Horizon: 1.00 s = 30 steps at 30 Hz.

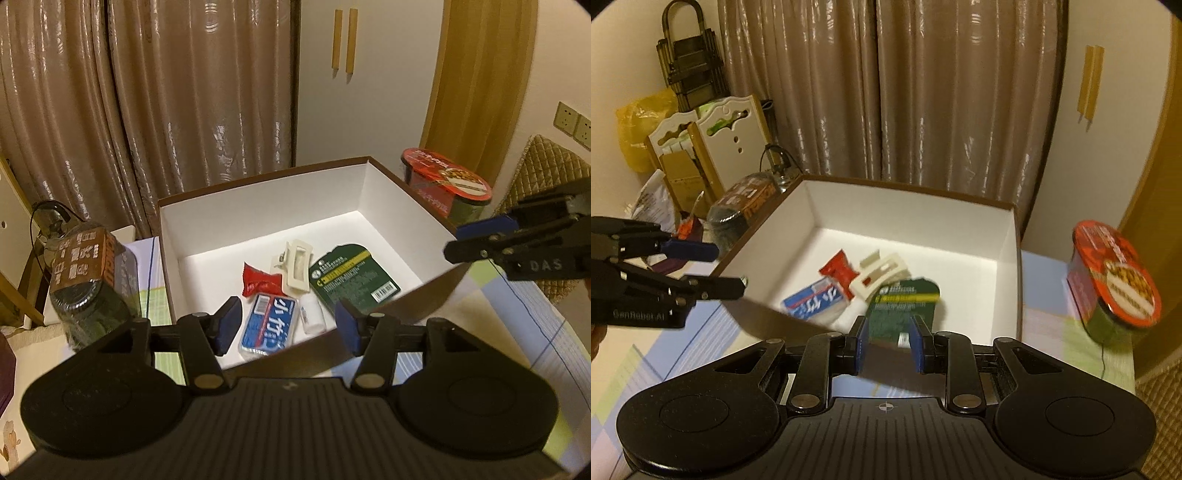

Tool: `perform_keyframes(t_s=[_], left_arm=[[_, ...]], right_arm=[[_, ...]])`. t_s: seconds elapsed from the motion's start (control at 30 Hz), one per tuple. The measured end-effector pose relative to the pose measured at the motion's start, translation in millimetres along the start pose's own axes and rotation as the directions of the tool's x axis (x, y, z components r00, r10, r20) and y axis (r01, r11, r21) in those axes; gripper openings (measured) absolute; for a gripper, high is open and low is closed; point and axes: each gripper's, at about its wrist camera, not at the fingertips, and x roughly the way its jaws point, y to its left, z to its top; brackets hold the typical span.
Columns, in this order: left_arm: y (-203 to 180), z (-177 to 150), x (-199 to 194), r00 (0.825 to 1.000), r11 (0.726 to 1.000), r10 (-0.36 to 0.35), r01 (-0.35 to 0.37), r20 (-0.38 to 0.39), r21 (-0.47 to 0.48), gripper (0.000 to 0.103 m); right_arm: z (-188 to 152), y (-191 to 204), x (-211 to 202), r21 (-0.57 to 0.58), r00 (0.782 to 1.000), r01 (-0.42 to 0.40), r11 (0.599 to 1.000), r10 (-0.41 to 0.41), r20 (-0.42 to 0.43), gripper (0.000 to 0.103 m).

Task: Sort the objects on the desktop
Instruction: 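Withdraw both open grippers from the box toward the remaining items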

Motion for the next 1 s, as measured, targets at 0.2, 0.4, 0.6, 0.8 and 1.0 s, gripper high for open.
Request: perform_keyframes(t_s=[0.2,0.4,0.6,0.8,1.0], left_arm=[[-8.3,-20.9,-24.0,1.0,1.0,-0.01,0.01,-0.004,-0.008,0.057],[-23.6,-52.6,-43.6,0.999,0.999,-0.031,0.031,-0.019,-0.013,0.06],[-46.8,-86.7,-55.2,0.997,0.997,-0.064,0.063,-0.051,-0.033,0.065],[-70.7,-114.4,-63.3,0.992,0.995,-0.092,0.09,-0.089,-0.03,0.076],[-82.9,-140.7,-68.1,0.99,0.995,-0.093,0.089,-0.106,-0.041,0.091]], right_arm=[[-40.9,3.7,-36.0,0.037,0.999,0.035,0.999,-0.036,0.014,0.09],[-84.3,2.1,-65.6,0.074,0.998,0.059,0.996,-0.059,0.002,0.09],[-119.7,2.4,-84.3,0.115,0.997,0.068,0.991,-0.065,-0.031,0.09],[-151.9,6.9,-94.4,0.153,0.996,0.069,0.986,-0.059,-0.07,0.09],[-181.0,18.2,-95.1,0.138,0.99,0.075,0.988,-0.057,-0.127,0.09]])
